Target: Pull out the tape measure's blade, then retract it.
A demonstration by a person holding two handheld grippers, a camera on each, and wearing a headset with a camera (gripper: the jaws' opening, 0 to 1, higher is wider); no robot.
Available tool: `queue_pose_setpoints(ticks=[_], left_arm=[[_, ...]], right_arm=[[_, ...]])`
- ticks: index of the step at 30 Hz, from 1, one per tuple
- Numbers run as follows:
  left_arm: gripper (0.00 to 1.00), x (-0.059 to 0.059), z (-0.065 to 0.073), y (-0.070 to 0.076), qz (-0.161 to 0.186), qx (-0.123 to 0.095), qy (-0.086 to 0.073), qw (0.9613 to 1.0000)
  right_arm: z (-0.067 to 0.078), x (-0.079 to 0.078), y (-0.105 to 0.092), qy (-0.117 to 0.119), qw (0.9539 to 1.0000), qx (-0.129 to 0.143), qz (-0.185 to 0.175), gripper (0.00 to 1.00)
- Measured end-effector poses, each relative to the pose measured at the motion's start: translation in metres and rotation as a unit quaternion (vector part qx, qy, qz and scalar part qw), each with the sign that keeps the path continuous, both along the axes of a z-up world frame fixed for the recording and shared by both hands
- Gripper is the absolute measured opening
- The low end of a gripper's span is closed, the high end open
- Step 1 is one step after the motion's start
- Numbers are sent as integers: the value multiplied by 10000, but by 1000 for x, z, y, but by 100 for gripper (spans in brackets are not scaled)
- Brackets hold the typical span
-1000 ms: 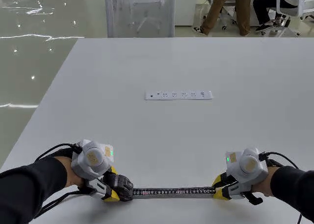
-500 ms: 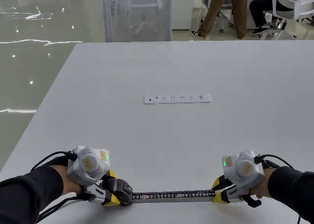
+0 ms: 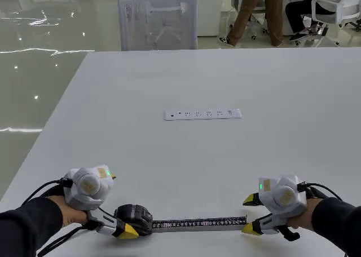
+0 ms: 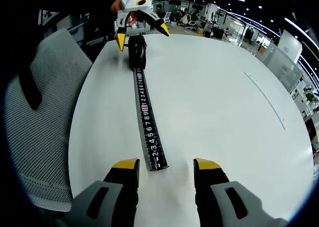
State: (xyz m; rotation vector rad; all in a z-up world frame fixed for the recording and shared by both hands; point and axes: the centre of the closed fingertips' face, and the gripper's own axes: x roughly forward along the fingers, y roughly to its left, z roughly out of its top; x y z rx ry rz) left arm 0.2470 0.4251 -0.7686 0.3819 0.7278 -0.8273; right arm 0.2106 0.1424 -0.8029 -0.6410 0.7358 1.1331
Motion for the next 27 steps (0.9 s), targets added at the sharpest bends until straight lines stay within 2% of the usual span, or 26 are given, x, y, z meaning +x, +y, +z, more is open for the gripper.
queue_pose_setpoints(ticks=[2, 5, 7, 9, 10, 13, 16, 17, 18, 19, 20, 21, 22, 23, 24, 25, 26, 27], left_arm=[[100, -2, 1, 5, 268, -201, 204, 9992], [100, -7, 1, 15, 438, -251, 166, 9986], [100, -20, 0, 14, 522, -470, 436, 9966], [100, -22, 2, 17, 513, -554, 263, 9968], [100, -22, 5, 20, 661, -657, 135, 9956], [100, -27, 8, 27, 1028, -977, 199, 9897], [100, -28, 16, 34, 1312, -1306, 1, 9827], [100, -28, 17, 38, 1361, -1256, -64, 9827], [100, -30, 18, 42, 1375, -1116, -212, 9840], [100, -32, 20, 44, 1412, -1036, -281, 9841], [100, -31, 24, 45, 1499, -1118, -321, 9818], [100, -30, 30, 44, 1566, -1257, -443, 9786], [100, -31, 34, 45, 1575, -1307, -544, 9773], [100, -35, 36, 47, 1553, -1238, -619, 9781], [100, -39, 37, 48, 1578, -1204, -627, 9781], [100, -44, 37, 50, 1570, -1227, -546, 9784], [100, -51, 38, 44, 1549, -1457, -323, 9766], [99, -57, 36, 44, 1583, -1522, -173, 9754]], right_arm=[[6, 2, -2, -74, 9998, 120, -130, 47], [13, 3, -10, -161, 9986, 276, -415, 52], [19, 2, -14, -188, 9966, 438, -672, 54], [21, -2, -18, -164, 9953, 542, -783, 56], [22, -5, -21, -193, 9944, 588, -854, 56], [24, -10, -31, -250, 9907, 714, -1129, 61], [25, -14, -43, -404, 9860, 747, -1437, 65], [25, -16, -45, -417, 9853, 773, -1465, 67], [26, -18, -49, -438, 9827, 821, -1601, 69], [26, -18, -53, -469, 9806, 847, -1703, 71], [27, -19, -57, -525, 9782, 881, -1807, 72], [30, -21, -59, -577, 9765, 939, -1853, 73], [32, -22, -61, -602, 9750, 976, -1905, 74], [35, -25, -64, -643, 9726, 1028, -1983, 75], [37, -26, -67, -678, 9709, 1055, -2039, 77], [41, -30, -68, -704, 9697, 1094, -2066, 78], [44, -32, -70, -710, 9689, 1112, -2094, 80], [46, -35, -73, -726, 9671, 1139, -2157, 82]])
